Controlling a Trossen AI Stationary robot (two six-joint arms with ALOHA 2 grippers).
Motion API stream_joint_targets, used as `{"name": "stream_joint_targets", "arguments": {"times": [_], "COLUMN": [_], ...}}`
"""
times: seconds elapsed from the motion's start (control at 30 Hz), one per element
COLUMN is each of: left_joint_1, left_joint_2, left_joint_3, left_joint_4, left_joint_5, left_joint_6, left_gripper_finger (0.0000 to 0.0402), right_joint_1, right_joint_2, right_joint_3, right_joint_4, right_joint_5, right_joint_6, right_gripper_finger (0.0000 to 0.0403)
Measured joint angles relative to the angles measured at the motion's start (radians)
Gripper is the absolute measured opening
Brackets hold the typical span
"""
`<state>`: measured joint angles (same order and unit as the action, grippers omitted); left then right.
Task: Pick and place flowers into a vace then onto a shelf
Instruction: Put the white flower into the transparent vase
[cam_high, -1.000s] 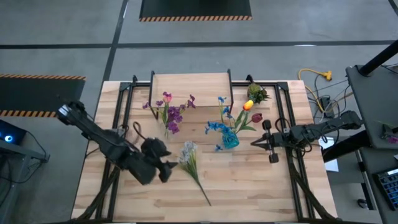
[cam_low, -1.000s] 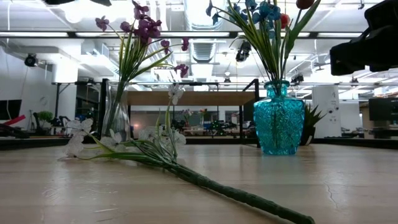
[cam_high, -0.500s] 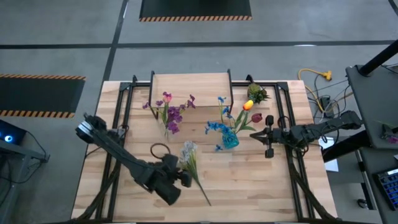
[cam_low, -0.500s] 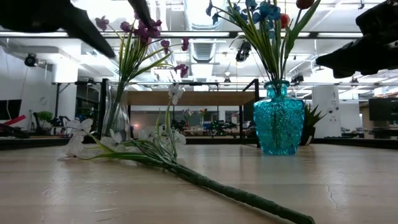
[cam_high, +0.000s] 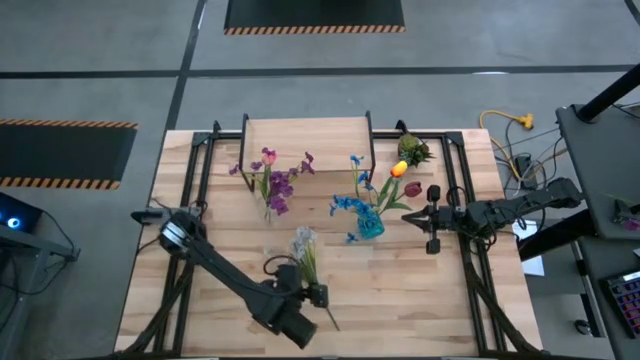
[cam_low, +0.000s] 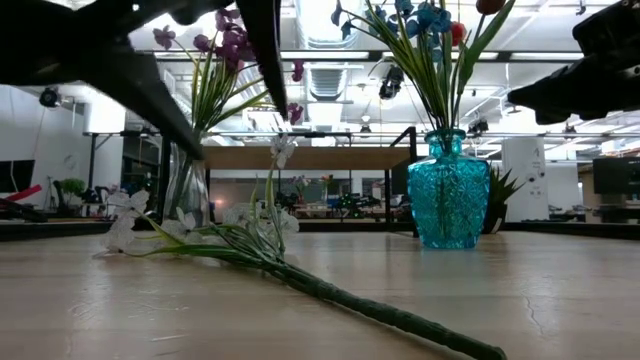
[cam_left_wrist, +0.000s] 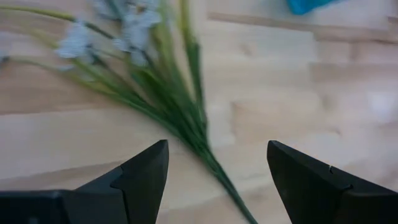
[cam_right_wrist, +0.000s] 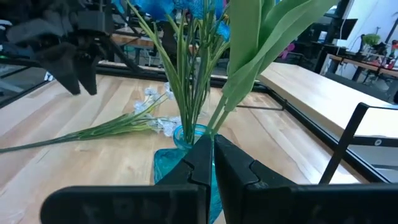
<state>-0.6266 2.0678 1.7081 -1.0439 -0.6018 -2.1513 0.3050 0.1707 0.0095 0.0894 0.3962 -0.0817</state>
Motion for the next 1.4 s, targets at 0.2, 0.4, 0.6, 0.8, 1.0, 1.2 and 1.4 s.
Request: {"name": "stream_joint_targets", "arguments": {"times": [0.2,0.4,0.6,0.8,1.0,1.2,1.4], "left_joint_1": [0.001,0.022,0.051,0.067,0.068,0.075,0.076], "left_joint_2": [0.097,0.149,0.161,0.169,0.168,0.159,0.160], "left_joint_3": [0.090,0.078,0.054,0.019,-0.016,-0.070,-0.117], "left_joint_4": [-0.147,-0.108,-0.095,0.004,0.031,0.107,0.154], "left_joint_5": [0.005,-0.007,-0.010,-0.006,-0.009,-0.013,0.006], "left_joint_6": [-0.144,-0.163,-0.163,-0.153,-0.154,-0.124,-0.106], "left_gripper_finger": [0.0256,0.0256,0.0256,0.0256,0.0256,0.0249,0.0194], "right_joint_1": [0.000,0.000,0.000,0.000,0.000,0.000,0.000], "right_joint_2": [0.001,0.001,0.001,0.001,0.001,0.001,0.001], "right_joint_3": [0.000,0.000,0.000,0.000,0.000,0.000,0.000], "right_joint_4": [-0.001,-0.001,-0.004,-0.004,-0.004,-0.004,-0.004], "right_joint_5": [0.000,-0.001,-0.001,-0.002,-0.003,-0.003,-0.003], "right_joint_6": [0.003,0.003,0.003,0.003,0.003,0.000,0.000], "right_gripper_finger": [0.0009,0.0008,0.0008,0.0008,0.0008,0.0008,0.0009]}}
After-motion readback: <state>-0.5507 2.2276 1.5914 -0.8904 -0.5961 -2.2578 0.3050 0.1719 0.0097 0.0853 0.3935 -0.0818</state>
